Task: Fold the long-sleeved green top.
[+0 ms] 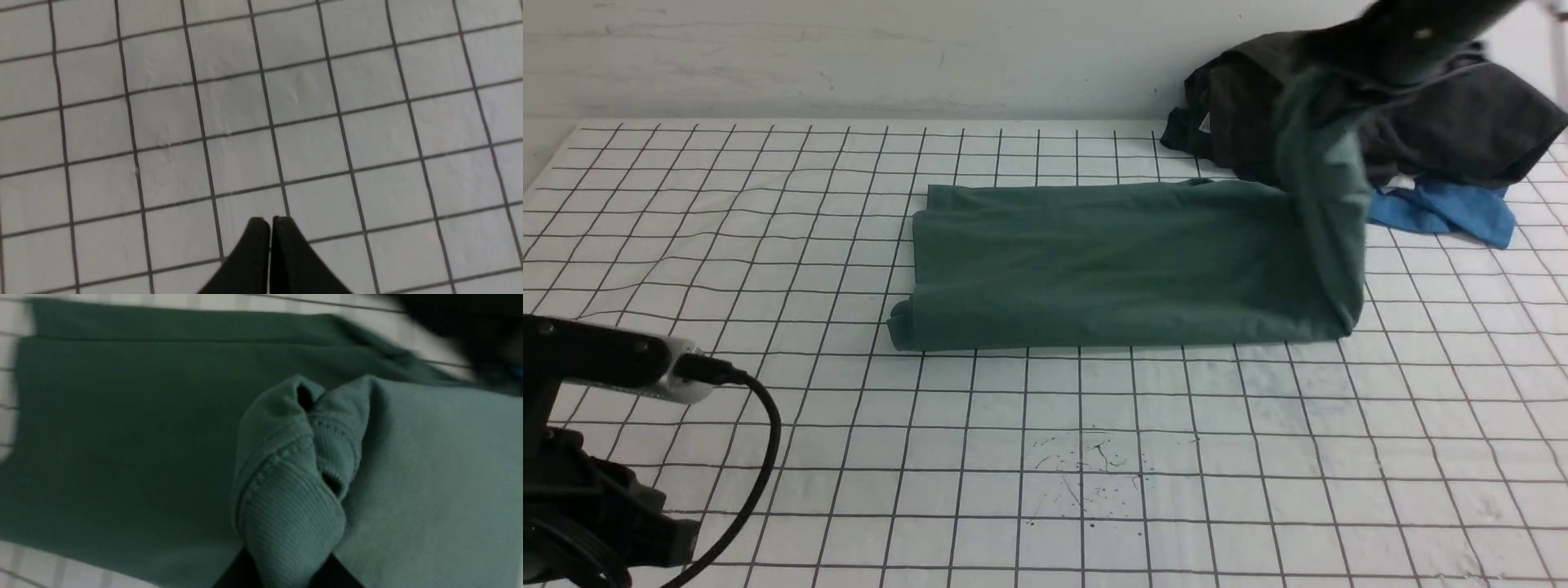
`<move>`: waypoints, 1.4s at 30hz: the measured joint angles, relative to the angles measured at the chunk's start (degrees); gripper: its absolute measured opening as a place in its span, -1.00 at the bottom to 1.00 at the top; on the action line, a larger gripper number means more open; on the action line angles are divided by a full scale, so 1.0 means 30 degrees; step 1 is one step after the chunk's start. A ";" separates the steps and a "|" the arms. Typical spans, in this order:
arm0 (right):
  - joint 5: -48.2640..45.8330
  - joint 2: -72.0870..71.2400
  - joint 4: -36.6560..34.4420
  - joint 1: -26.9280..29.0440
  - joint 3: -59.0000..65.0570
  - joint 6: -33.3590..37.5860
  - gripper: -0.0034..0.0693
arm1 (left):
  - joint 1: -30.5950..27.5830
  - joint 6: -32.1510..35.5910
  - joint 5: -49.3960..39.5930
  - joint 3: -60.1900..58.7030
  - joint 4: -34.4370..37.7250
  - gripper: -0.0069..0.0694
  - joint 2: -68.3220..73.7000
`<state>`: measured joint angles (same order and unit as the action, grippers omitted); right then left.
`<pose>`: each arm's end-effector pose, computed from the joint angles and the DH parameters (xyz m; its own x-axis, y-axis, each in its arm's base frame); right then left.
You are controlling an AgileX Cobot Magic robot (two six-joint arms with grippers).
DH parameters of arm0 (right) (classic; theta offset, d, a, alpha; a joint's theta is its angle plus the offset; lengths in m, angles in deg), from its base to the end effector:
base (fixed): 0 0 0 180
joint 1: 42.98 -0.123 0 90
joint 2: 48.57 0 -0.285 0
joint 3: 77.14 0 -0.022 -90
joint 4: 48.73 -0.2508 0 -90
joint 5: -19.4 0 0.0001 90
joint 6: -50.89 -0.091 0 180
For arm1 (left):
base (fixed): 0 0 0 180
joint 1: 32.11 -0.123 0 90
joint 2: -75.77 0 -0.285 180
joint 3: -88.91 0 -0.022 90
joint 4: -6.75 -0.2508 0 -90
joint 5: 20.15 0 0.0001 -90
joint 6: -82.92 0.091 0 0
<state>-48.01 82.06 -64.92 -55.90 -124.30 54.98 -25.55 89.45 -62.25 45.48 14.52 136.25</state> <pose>0.4588 0.1293 0.3134 -0.8574 -0.1573 -0.4901 -0.3076 0.9201 0.2427 0.1572 -0.0264 0.2571 -0.8189 0.1073 -0.5638 0.1752 0.9822 -0.0676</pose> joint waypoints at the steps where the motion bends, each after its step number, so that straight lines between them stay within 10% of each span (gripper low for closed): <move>1: 0.0925 0.0441 -0.0899 -0.0850 0.0018 0.0139 -0.89 | 0.0000 0.0000 0.0070 -0.0019 0.0197 -0.84 0.0000; 12: 0.9281 0.4767 -0.5158 -0.5603 0.0054 0.1227 -0.85 | 0.0000 0.0017 0.0070 -0.0036 0.0869 -0.84 0.0000; 25: 0.9665 0.4169 -0.6211 -0.5401 0.0093 0.4126 0.21 | 0.0000 0.0093 0.0108 -0.0036 0.0898 -0.84 0.0000; 29: 0.9627 0.4177 -0.5413 -0.5320 0.0093 0.4331 0.08 | 0.0000 0.0153 0.0257 -0.0036 0.0914 -0.84 0.0000; 36: 0.9461 0.5831 -0.3587 -0.6128 0.0069 0.2908 -0.85 | 0.0000 0.0153 0.0717 -0.0036 0.0921 -0.84 0.0000; 42: 0.8379 0.5313 -0.1691 -0.6522 0.0200 0.3030 -0.94 | 0.0042 0.0393 0.0749 -0.0036 0.0919 -0.84 -0.1158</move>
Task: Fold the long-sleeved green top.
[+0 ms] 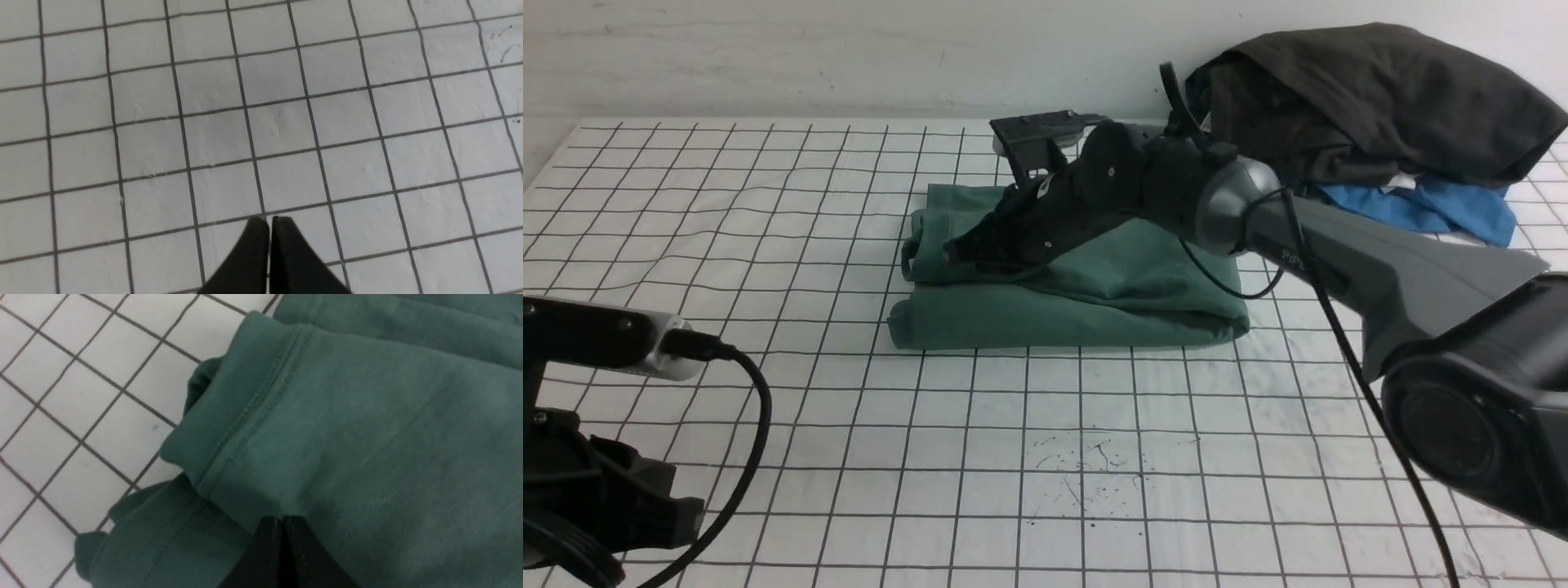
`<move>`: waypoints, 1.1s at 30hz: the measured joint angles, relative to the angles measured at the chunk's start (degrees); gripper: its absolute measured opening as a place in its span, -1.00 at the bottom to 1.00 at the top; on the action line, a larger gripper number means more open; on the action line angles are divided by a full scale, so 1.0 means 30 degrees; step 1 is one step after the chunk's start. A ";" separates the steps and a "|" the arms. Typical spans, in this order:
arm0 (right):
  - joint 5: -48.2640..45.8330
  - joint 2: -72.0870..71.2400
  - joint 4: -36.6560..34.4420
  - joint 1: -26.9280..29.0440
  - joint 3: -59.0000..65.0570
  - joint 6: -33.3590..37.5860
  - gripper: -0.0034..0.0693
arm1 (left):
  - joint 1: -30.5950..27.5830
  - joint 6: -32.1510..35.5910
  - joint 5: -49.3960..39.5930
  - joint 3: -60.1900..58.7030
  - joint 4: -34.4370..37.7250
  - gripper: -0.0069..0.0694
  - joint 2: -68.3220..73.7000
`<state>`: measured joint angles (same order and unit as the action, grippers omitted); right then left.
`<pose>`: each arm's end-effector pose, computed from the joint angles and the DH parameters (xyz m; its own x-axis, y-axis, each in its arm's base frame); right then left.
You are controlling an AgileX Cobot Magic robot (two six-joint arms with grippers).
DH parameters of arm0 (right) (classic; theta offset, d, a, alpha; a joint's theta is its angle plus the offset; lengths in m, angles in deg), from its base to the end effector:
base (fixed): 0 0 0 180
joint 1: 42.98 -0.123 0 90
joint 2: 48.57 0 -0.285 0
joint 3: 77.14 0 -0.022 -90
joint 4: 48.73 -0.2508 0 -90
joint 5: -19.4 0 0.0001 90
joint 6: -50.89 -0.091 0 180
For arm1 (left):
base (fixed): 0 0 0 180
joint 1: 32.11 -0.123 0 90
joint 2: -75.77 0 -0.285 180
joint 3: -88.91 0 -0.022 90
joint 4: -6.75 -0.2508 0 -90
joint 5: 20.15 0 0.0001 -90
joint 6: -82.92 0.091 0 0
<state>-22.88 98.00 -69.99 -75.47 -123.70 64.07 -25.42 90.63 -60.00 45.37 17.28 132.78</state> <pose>0.4477 0.3115 0.1901 -0.6808 -0.3758 -0.6287 -0.6190 0.7541 0.2195 0.1512 -0.0285 0.2685 -0.7613 0.0821 -0.6432 0.1851 0.9782 -0.0942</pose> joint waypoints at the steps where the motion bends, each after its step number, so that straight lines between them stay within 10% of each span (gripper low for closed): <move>1: -0.0673 -0.0778 0.0937 -0.0005 0.0006 0.0058 -0.94 | 0.0000 0.0419 0.0228 0.0000 -0.0001 -0.84 -0.1273; 12: -0.8235 -1.0550 0.9758 0.0103 -0.0094 0.0008 -0.94 | 0.0000 0.2292 0.4408 -0.3560 -0.0001 -0.84 -1.0067; 20: -0.7267 -1.7118 1.1167 0.0972 0.2877 -0.1696 -0.94 | 0.0000 0.2312 0.6635 -0.6380 -0.0189 -0.84 -1.4241; 33: 1.5024 -3.2765 1.2322 0.0972 2.9129 -0.6541 -0.94 | 0.0000 0.2312 0.6700 -0.7254 -0.0213 -0.84 -1.5076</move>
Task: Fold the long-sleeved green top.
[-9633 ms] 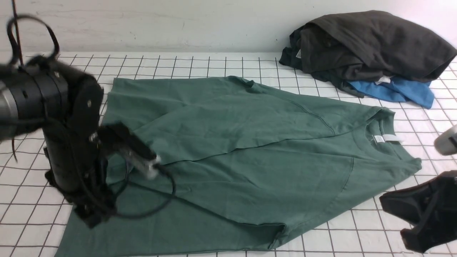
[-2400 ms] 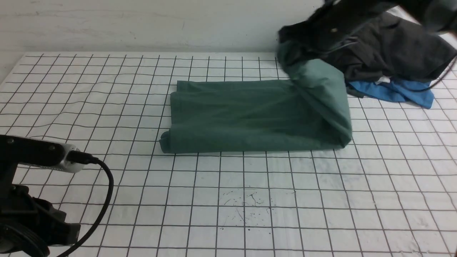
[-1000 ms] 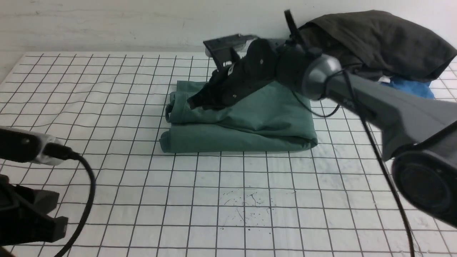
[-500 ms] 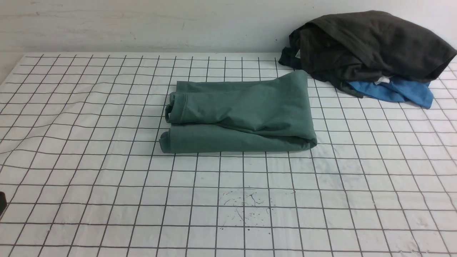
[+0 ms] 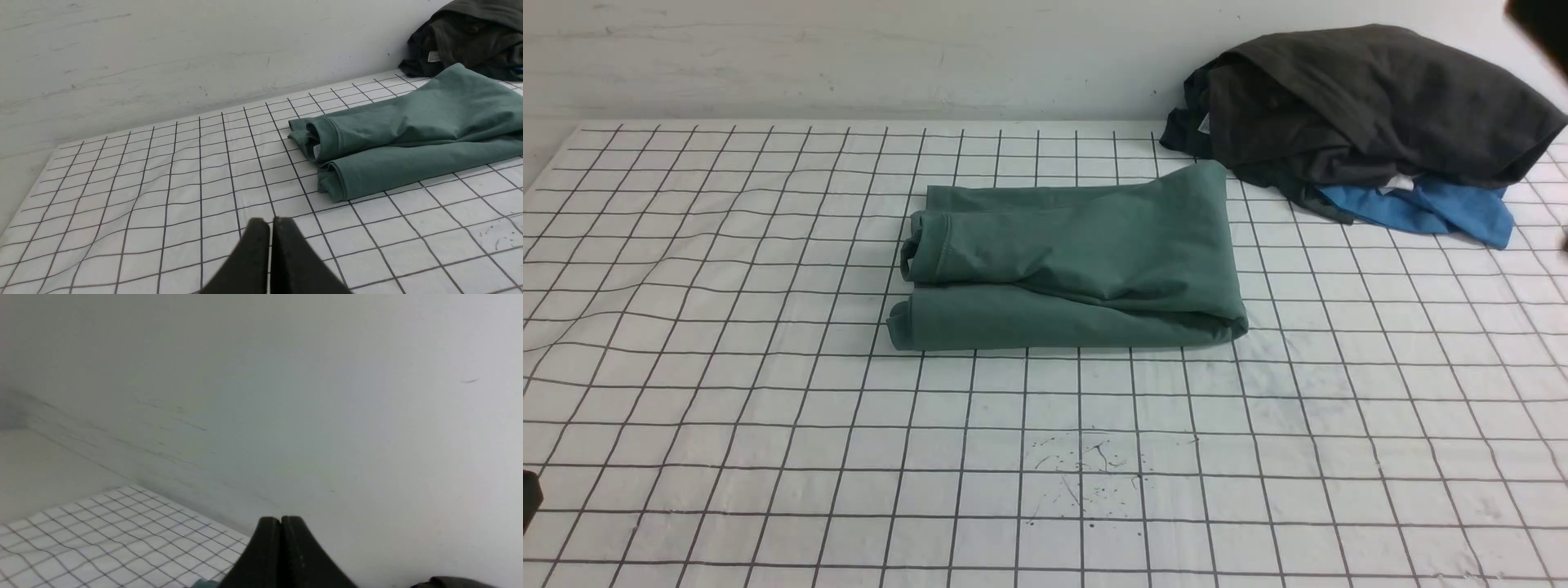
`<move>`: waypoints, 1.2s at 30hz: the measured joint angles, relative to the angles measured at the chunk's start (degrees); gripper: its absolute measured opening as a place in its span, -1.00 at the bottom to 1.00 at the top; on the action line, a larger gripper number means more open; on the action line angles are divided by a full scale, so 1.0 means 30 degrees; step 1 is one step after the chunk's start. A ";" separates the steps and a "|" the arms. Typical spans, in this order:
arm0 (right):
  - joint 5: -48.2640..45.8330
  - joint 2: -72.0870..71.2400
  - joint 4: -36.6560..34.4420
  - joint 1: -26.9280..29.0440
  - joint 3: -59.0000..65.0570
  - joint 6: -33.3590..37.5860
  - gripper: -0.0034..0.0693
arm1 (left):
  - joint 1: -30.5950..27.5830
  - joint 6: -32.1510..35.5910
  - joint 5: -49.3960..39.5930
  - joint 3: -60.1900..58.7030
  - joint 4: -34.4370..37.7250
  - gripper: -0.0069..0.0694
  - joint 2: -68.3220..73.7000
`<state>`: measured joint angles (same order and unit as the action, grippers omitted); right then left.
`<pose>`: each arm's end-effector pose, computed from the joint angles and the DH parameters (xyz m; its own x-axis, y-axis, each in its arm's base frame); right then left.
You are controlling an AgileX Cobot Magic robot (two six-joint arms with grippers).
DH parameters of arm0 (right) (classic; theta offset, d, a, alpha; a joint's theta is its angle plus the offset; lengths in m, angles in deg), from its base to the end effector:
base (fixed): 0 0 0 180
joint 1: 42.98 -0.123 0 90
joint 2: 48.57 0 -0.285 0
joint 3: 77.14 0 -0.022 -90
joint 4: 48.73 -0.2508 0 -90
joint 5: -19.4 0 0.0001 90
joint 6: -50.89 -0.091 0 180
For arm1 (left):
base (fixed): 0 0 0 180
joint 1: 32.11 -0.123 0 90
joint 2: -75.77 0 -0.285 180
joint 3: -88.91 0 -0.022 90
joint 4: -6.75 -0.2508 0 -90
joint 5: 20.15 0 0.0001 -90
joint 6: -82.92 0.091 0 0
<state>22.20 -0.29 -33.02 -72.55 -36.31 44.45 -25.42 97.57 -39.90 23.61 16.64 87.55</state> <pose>0.1313 0.0758 0.3672 0.1349 -0.1083 -0.9849 -0.4896 0.8569 -0.1613 0.0498 -0.0112 0.2482 -0.0968 0.1048 -0.9898 0.1834 0.9793 0.0857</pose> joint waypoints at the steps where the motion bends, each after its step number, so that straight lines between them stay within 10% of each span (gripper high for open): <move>1: 0.0221 -0.0144 0.0000 0.0000 0.0316 -0.0131 -0.94 | 0.0000 0.0000 0.0000 0.0000 0.0000 -0.84 0.0000; 22: 0.0746 -0.3664 -0.3998 0.0093 1.2551 -0.3228 -0.94 | 0.0000 0.0000 0.0000 0.0000 0.0000 -0.84 0.0000; 36: -0.7582 -1.3634 -0.4618 0.9385 1.2621 -0.0409 -0.94 | 0.0000 0.0000 -0.0441 0.0000 0.0018 -0.84 -0.0066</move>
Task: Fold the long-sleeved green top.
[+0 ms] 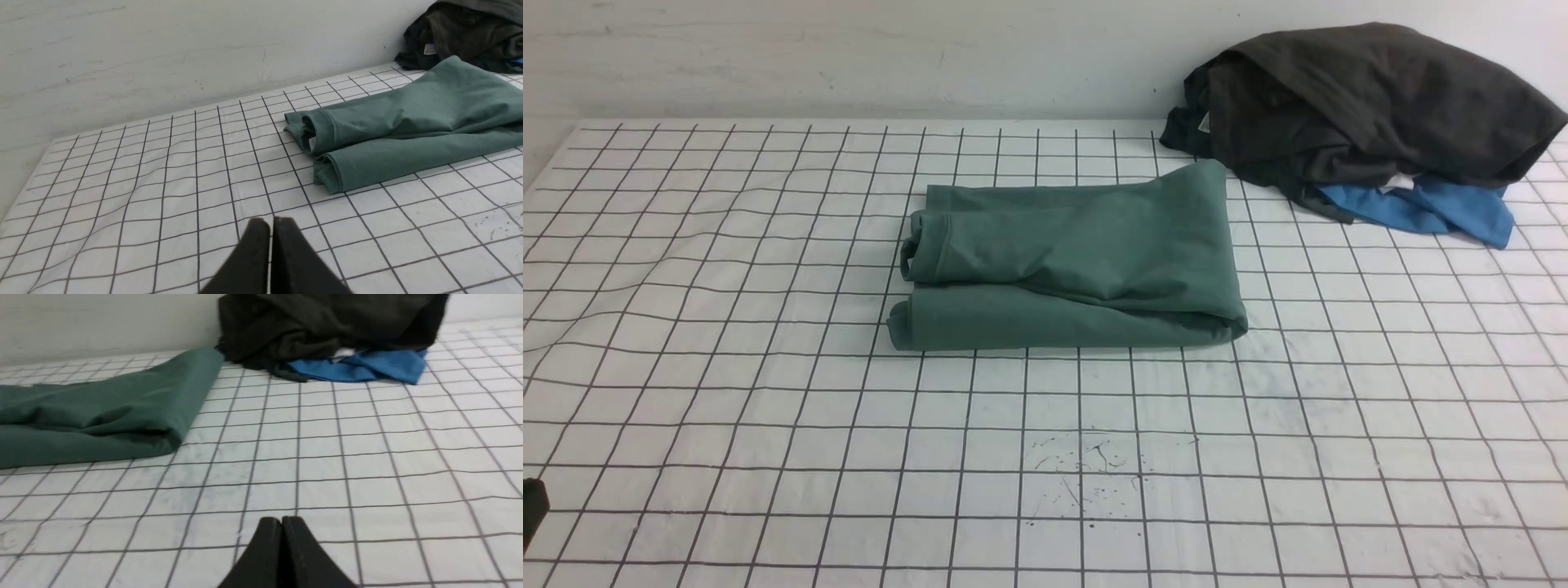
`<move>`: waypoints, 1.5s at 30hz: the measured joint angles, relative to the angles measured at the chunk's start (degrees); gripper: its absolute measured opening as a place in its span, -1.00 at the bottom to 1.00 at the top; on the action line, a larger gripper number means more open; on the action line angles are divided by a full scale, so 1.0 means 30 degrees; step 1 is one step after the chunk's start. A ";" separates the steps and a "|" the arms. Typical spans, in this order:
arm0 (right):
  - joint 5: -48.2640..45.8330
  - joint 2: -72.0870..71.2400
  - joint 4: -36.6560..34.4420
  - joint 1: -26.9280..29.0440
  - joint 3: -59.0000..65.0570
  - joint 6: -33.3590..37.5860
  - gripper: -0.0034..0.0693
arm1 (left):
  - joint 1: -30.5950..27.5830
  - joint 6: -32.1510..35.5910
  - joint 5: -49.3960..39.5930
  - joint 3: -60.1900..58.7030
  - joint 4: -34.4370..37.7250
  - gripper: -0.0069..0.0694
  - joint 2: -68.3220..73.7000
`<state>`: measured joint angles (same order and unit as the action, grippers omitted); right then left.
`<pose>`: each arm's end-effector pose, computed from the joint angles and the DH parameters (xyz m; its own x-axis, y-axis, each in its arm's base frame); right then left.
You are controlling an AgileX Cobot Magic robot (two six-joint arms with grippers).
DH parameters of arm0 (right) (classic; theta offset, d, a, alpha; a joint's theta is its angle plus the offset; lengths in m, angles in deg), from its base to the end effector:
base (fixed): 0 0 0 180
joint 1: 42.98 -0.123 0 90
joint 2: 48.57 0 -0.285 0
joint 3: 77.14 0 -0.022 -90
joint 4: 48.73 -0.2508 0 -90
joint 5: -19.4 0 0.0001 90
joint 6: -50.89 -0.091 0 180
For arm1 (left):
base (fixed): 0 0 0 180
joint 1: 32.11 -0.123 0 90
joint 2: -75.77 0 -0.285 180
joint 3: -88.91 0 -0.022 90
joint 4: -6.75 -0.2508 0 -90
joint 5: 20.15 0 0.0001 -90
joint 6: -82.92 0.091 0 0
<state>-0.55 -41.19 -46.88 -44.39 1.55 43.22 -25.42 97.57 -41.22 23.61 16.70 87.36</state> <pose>0.0535 0.0003 0.1736 -0.2757 0.0966 -0.9564 0.0145 0.9952 0.0963 0.0491 -0.0115 0.2464 -0.1154 0.1073 -0.9875 0.1890 0.9784 0.0842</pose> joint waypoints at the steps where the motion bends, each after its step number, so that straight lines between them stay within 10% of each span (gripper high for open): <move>1: -0.0043 -0.0056 0.0007 0.0796 0.0000 0.0022 -0.94 | 0.0000 0.0000 0.0000 0.0000 0.0000 -0.84 0.0000; 26: -0.0062 -0.0053 0.0126 0.1577 0.0000 0.0096 -0.94 | 0.0000 0.0000 0.1148 -0.1546 -0.0624 -0.84 -0.0130; 34: -0.0077 -0.0053 0.0131 0.1614 0.0000 0.0112 -0.94 | -0.0635 -0.5093 0.1615 -0.4485 -0.3714 -0.84 -0.1423; 45: -0.0099 -0.0053 0.0147 0.1614 0.0000 0.0112 -0.94 | -0.0635 -0.4575 0.0131 -0.4485 -0.3933 -0.84 -0.1463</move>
<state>-0.84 -41.35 -46.44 -39.55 1.55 43.55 -27.33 83.85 -40.83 10.15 4.90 82.97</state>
